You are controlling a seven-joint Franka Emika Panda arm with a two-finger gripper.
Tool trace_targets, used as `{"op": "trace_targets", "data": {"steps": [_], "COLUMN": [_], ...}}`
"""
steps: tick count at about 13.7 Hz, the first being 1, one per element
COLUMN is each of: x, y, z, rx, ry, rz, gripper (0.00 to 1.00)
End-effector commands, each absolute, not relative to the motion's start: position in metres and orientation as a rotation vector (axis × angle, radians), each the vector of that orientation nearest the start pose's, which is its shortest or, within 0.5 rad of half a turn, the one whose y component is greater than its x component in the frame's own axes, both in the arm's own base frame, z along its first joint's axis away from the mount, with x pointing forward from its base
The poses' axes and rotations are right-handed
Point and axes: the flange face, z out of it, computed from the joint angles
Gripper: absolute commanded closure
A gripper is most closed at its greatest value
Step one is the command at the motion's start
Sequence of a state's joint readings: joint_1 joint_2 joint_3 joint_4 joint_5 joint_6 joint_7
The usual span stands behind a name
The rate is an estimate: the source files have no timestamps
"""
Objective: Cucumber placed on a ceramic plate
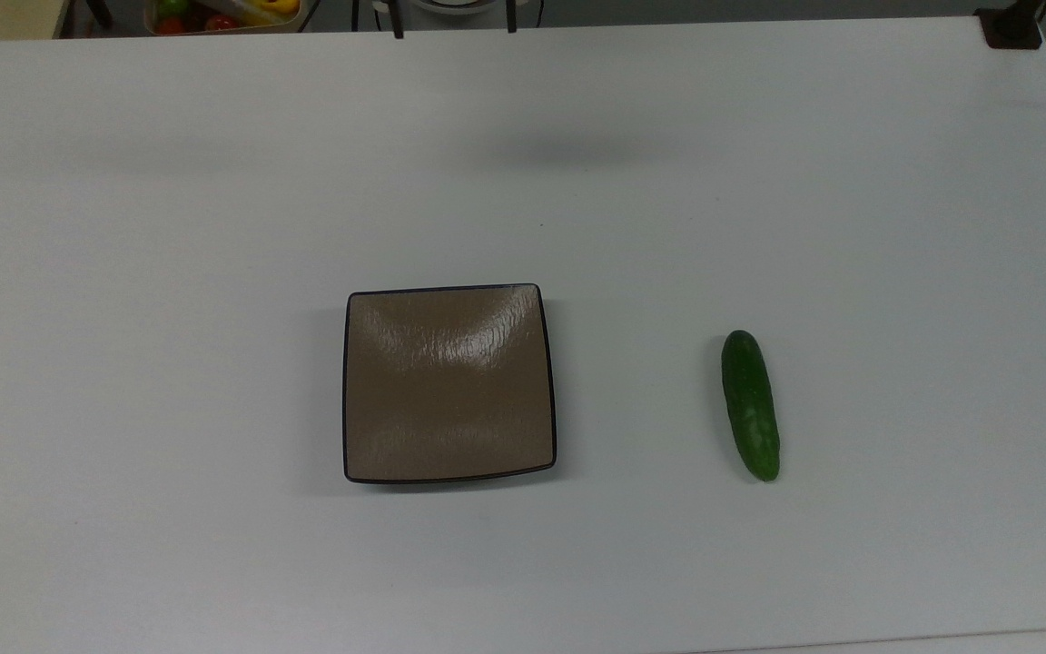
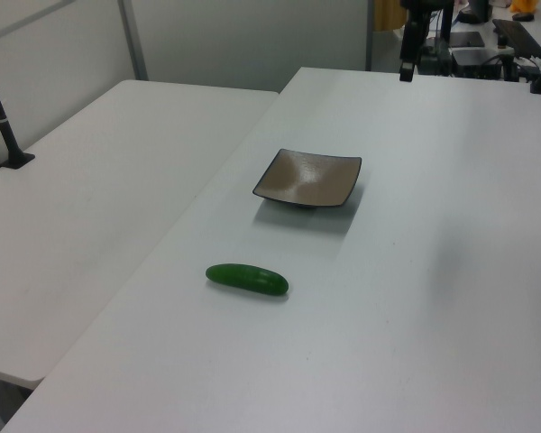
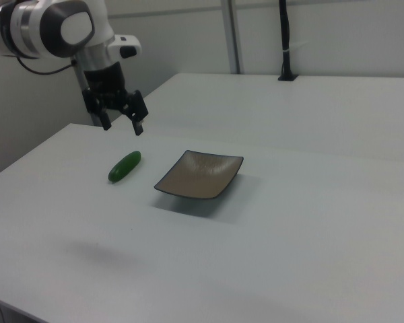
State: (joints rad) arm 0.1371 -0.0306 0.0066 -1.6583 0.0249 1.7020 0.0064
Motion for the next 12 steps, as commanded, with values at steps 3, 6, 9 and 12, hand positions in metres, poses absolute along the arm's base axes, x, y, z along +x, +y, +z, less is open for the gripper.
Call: {"op": "trace_targets", "data": {"steps": [3, 6, 9, 12], "x": [0.575, 0.589, 0.605, 0.620], "y": [0.132, 0.179, 0.221, 0.263], "z": [0.553, 0.546, 0.536, 0.518], "rx": [-2.992, -2.979, -2.955, -2.942], "ry": [-0.260, -0.131, -0.102, -0.095], "rz": [-0.028, -0.180, -0.251, -0.370], "gripper": [0.00, 0.00, 0.00, 0.00]}}
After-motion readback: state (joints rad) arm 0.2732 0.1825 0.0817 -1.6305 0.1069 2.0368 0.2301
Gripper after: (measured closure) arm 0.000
